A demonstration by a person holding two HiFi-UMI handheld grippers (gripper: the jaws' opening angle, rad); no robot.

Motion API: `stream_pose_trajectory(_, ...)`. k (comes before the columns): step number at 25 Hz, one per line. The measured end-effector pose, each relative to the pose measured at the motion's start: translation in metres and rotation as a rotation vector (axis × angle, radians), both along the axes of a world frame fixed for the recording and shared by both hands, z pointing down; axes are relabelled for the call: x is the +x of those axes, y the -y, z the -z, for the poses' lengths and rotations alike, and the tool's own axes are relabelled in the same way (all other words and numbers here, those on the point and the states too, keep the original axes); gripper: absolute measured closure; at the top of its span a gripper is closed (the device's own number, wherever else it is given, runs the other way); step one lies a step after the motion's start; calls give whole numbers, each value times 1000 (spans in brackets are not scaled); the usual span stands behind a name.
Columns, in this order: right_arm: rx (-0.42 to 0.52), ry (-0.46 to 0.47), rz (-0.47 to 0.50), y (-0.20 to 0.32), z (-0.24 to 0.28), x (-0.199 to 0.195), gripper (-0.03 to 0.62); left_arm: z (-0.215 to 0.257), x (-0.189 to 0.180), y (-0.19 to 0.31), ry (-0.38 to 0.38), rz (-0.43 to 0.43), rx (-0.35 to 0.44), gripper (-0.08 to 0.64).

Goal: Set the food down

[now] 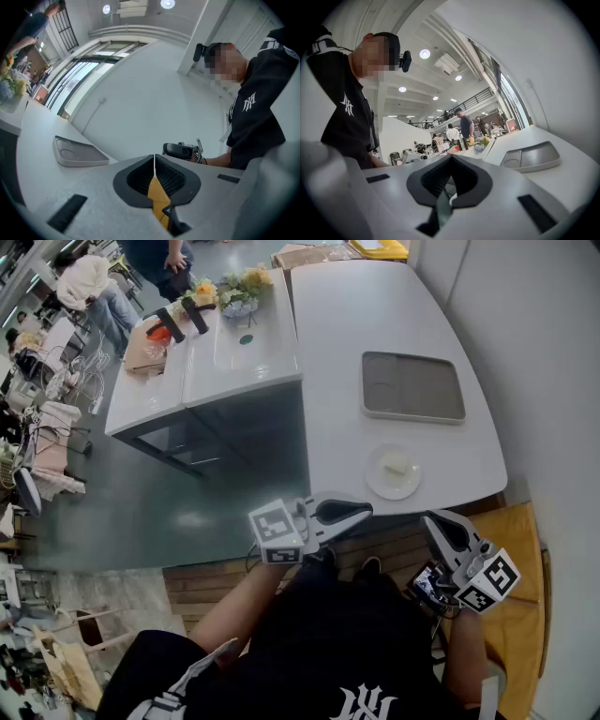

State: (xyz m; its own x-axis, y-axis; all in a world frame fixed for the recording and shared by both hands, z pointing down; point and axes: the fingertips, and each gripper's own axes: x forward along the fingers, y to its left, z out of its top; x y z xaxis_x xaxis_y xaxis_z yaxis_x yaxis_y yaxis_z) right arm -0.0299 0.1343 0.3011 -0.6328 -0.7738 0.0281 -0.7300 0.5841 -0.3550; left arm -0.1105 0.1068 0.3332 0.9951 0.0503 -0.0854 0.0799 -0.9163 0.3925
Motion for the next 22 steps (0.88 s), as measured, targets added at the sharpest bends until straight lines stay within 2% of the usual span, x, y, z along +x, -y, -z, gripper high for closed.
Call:
stream_pose_trajectory(10,-39,41,-23,1,-11,-9,589,-3,-2,-5,20,-97,-38,555)
stream_pose_trajectory(14,-59,35,-37,4,-16,-13,589,-1,-14,2,1,-76,-62,555)
stream_pose_trajectory(19,-120,38,-66,16,-21,-14,588,-15,-24,11,112,-91,-18,554)
stream_pose_trajectory(22,-161,52,-68,19,-23,-13,586,-18,-29,14,148,-98,-19,552)
